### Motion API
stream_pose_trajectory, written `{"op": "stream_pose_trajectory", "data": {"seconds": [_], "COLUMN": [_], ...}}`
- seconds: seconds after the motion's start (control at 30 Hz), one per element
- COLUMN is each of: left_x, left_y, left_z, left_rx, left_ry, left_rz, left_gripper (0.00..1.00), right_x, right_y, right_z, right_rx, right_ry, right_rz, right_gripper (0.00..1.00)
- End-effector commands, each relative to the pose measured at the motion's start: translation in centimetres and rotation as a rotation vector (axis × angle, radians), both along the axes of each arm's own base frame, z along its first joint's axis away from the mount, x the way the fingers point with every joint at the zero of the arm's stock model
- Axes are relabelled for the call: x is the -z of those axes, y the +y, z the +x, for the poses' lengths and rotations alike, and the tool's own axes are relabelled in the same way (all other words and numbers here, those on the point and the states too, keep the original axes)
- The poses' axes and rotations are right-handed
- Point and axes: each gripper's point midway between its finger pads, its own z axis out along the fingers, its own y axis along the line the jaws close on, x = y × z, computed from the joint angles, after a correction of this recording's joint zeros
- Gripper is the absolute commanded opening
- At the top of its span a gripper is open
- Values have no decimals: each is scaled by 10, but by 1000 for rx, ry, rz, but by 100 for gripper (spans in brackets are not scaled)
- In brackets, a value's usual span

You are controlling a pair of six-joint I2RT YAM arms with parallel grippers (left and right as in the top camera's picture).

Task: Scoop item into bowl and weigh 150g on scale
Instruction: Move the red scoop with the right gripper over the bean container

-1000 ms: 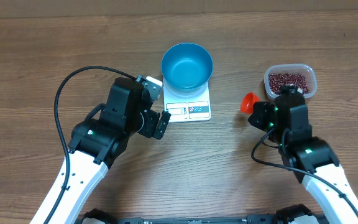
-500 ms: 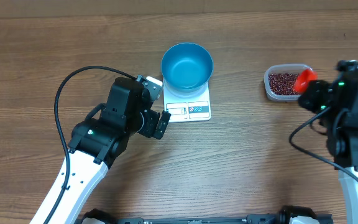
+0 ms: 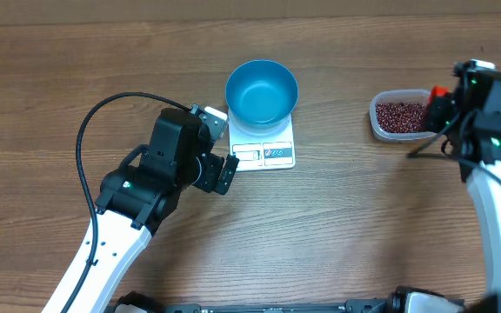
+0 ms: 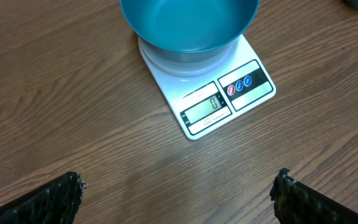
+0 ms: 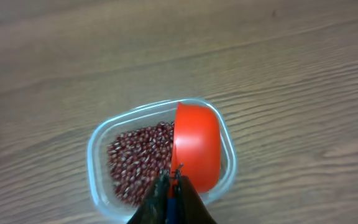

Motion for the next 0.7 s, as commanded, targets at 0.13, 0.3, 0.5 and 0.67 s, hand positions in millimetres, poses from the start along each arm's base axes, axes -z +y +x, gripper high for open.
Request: {"op": "stream_pose_trajectory", "data": {"seconds": [0.13, 0.3, 0.5, 0.67], "left_x": [4, 4, 4, 4], "left_y": [1, 1, 1, 1], "left_z": [1, 1, 1, 1], "left_rx": [-13, -13, -13, -13], "left_ry": [7, 7, 7, 7], "left_rz": [9, 9, 9, 9], "left_gripper": [100, 100, 100, 100], "right_x": [45, 61, 82, 97], "right_y": [-4, -4, 5, 20], "right_z": [28, 27, 17, 8], "right_rx": [-27, -29, -52, -100], "right_ry": [67, 109, 157, 184], "right_rz": [4, 15, 54, 120], "right_gripper": [4, 4, 4, 4]}}
